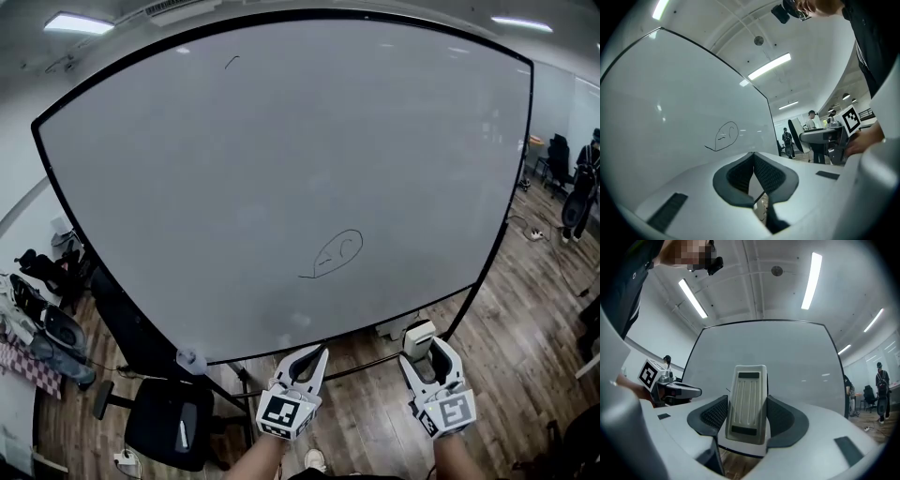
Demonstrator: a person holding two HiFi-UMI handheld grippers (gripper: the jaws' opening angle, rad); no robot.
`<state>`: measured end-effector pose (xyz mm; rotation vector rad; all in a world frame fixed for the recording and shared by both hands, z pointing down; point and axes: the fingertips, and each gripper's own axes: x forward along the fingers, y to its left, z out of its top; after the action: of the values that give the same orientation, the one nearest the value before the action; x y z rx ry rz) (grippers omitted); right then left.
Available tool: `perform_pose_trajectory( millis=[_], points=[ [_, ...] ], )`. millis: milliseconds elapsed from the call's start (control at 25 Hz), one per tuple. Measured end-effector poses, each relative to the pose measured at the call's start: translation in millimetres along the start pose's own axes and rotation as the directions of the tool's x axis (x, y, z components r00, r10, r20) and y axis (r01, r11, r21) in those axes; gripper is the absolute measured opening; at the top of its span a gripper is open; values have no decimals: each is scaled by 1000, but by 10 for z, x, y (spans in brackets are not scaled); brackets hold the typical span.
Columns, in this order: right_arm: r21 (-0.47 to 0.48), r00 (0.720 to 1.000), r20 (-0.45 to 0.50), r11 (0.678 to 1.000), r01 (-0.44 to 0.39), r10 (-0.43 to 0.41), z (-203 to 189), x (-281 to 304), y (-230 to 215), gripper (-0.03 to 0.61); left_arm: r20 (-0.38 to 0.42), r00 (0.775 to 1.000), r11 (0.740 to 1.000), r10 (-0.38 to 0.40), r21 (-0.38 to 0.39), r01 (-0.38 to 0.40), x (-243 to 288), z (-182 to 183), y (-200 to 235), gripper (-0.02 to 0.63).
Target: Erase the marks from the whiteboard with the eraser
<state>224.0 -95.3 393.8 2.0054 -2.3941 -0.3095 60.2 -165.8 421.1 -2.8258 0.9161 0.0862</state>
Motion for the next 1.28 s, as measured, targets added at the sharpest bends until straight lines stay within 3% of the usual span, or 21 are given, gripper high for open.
perform_pose_trajectory(
  millis=[400, 680, 1000, 1280],
  points=[
    [-74, 998, 53, 997, -15, 19, 217, 1123, 87, 275, 28, 999, 999, 40, 6, -40, 131, 72, 808, 20],
    [-150, 999, 28, 988, 25, -21, 271, 1637, 134, 275, 53, 991, 992, 121, -54, -118, -59, 70, 1437, 19],
    [-298, 998, 2, 953, 62, -64, 357, 2069, -72, 275, 63, 990, 992, 128, -17, -127, 15, 93, 1588, 20],
    [-374, 997, 49, 924, 74, -60, 696, 2327, -388, 275, 84, 969, 972, 232, 25, -235, 79, 274, 1739, 19]
  ],
)
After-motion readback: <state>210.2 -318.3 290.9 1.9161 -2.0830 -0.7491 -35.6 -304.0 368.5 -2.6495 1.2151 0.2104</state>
